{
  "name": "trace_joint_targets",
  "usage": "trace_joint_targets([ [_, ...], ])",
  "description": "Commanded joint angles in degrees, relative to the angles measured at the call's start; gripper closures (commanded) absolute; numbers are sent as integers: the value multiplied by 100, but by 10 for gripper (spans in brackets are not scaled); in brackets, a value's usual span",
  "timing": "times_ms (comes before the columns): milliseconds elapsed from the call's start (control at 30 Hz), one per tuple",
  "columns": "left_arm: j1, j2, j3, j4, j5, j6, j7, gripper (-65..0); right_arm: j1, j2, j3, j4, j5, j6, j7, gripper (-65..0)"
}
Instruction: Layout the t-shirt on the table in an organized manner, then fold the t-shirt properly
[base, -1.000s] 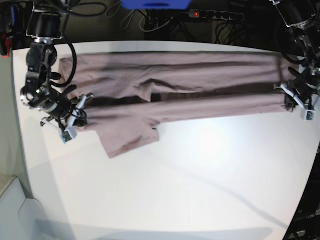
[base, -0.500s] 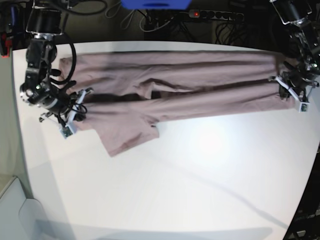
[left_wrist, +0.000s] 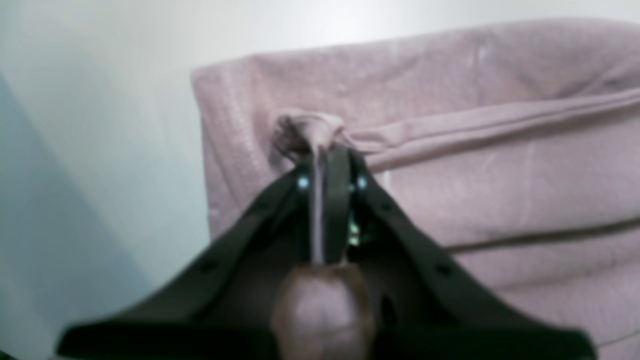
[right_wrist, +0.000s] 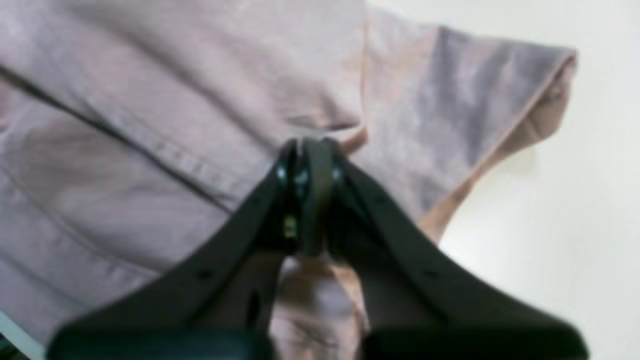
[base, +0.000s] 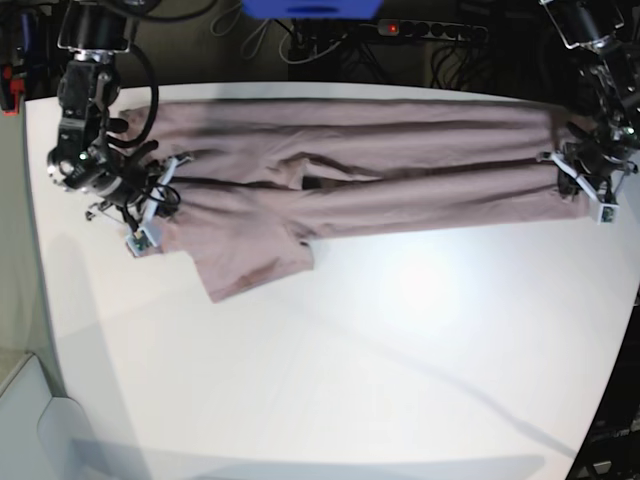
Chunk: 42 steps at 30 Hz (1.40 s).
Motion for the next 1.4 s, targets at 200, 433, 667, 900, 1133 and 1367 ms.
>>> trace_joint_targets([
  [200,-43,-112,-40,77,-46,5,-73,-2,50,88,28,78,60,-23,73,-27],
  [433,36,-112,-40,77,-81,5,-91,-2,-126,255,36,281,69,-23,64,-308],
  [667,27,-112,-40,77,-81,5,-91,-2,-187,317,344,1063,69,-23,56,-381],
  [900,27,-112,-40,77,-73,5,-91,-2,138,159,617,1309,69,-23,-208,-381],
  [1133,27,-103,-40,77,-55,5,-82,-2,288,-167,256,1195,69,-23,-709,-383],
  [1367,27,-103,-40,77,-55,5,-82,-2,833,-246,-131,193,69,-23,-701,-383],
])
